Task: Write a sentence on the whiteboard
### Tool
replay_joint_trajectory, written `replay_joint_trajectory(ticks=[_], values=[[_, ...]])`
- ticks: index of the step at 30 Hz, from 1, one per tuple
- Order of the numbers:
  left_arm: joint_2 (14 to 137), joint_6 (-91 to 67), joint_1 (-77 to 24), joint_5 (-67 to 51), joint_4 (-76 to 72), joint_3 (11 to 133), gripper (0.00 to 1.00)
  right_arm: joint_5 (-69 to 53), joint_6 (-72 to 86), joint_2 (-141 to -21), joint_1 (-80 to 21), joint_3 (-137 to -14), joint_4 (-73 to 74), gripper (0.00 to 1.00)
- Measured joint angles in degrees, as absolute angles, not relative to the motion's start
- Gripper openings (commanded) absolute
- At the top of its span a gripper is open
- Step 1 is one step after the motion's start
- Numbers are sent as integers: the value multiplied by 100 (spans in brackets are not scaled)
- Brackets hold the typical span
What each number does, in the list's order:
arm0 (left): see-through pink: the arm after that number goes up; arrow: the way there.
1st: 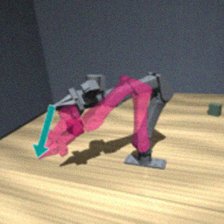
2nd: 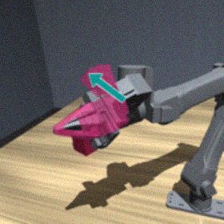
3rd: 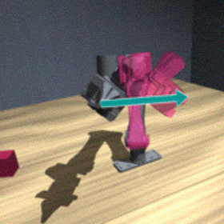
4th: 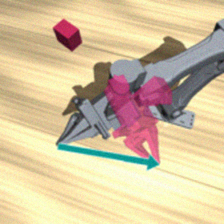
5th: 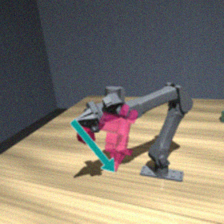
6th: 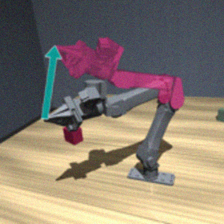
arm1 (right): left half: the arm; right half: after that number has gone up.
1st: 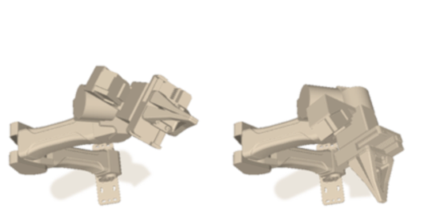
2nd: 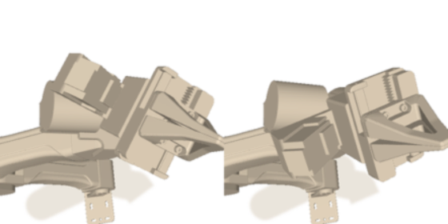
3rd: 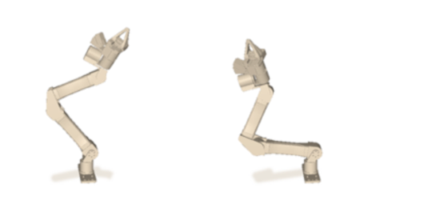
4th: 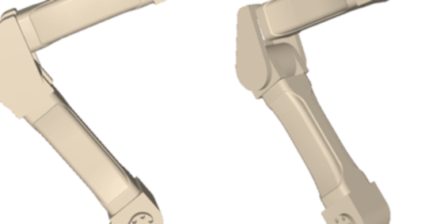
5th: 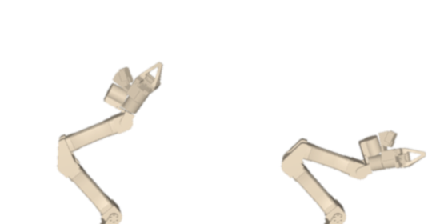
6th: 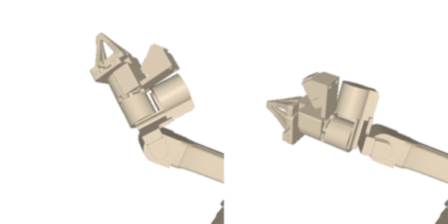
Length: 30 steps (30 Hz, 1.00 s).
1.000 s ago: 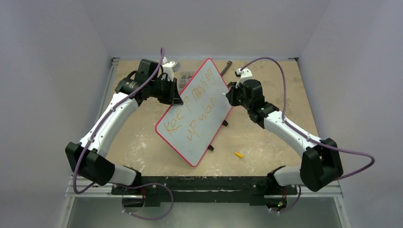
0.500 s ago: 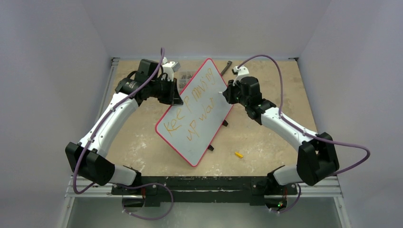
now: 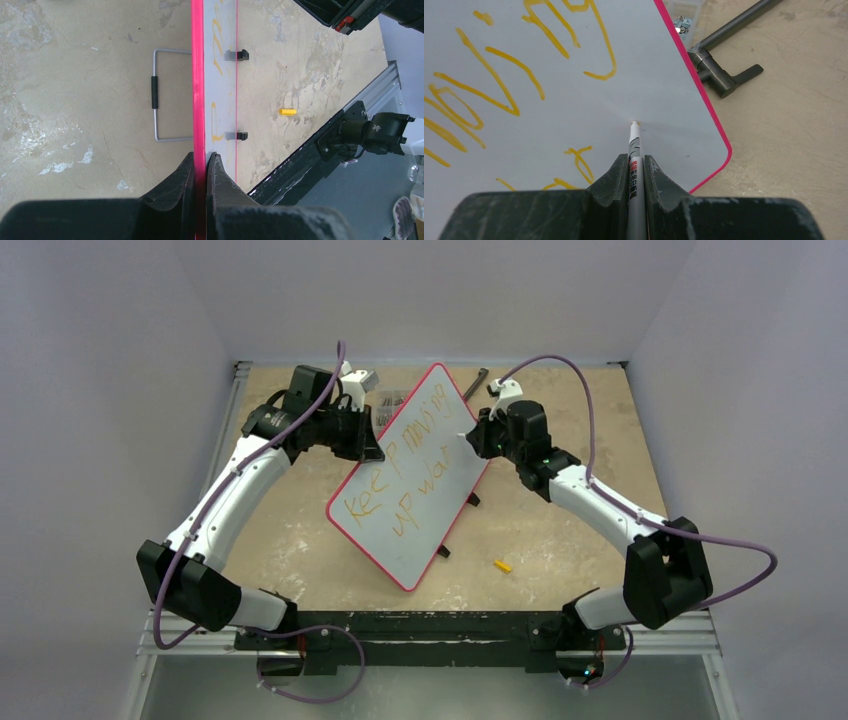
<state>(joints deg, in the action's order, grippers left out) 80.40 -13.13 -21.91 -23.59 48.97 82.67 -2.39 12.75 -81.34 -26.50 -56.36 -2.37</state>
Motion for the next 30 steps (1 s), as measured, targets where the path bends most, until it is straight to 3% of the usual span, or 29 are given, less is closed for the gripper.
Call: replay_joint_trajectory(ticks=[30], values=[[8031,-1313,-2191,-2357,4893,8261,0,-775,1385,-7808,-2624,-5297,-255,0]])
